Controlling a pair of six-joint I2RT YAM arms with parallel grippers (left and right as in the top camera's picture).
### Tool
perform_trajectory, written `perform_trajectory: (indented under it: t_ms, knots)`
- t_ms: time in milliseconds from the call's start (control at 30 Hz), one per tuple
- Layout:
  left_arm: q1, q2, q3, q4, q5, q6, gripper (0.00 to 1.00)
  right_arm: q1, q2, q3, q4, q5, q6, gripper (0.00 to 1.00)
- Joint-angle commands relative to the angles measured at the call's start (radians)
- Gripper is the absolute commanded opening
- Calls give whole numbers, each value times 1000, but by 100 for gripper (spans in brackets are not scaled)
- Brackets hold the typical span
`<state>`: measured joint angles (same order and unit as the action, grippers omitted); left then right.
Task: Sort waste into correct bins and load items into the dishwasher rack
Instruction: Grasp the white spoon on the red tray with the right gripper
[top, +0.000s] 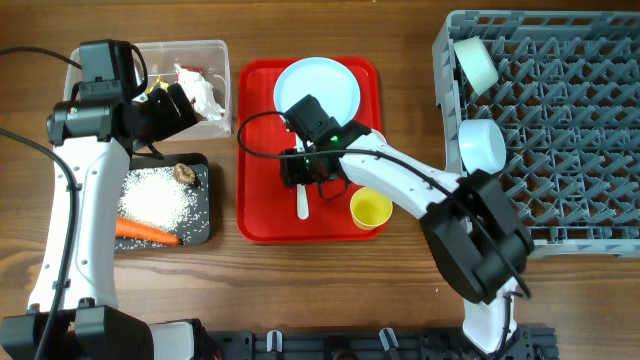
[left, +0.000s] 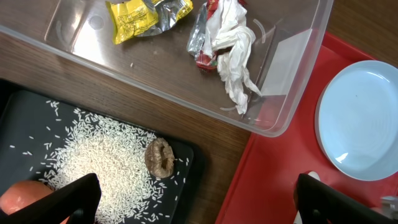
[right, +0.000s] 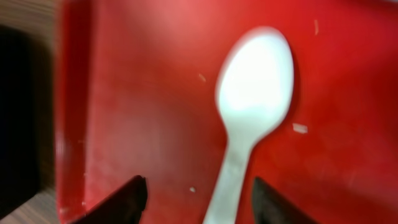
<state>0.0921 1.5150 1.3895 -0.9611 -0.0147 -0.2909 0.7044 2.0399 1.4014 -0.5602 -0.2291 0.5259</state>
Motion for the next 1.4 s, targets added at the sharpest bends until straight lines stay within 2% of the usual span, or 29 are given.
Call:
perform_trajectory:
  t_ms: [0,200,533,633,767,1033,1067,1100,1200,1267,1367]
  knots:
    - [3,0,10,3,-9,-9,100,3,26,-3,-31,-30,116,45]
    - [3,0,10,3,-9,-8,100,15,63,-4,-40,4,182,37]
    - [3,0,10,3,-9,-8,100,13,100,-3,-24,3,210,35]
    - [4,0,10,3,-9,-9,100,14,100,-3,-16,-3,209,20]
    - [3,0,10,3,-9,-8,100,17,100,-3,1,-8,207,4]
    - [3,0,10,3,-9,-9,100,25,100,-3,34,-23,184,4]
    - [3,0,10,3,-9,-8,100,24,100,-3,38,-18,185,5]
    - [3,0,10,3,-9,-8,100,24,100,-3,46,-6,184,11]
    - [3,0,10,3,-10,-9,100,28,100,-3,84,49,190,42]
    - [3,0,10,3,-9,-8,100,27,101,-3,105,87,193,48]
    - [3,0,10,3,-9,-9,100,30,112,-3,137,117,211,49]
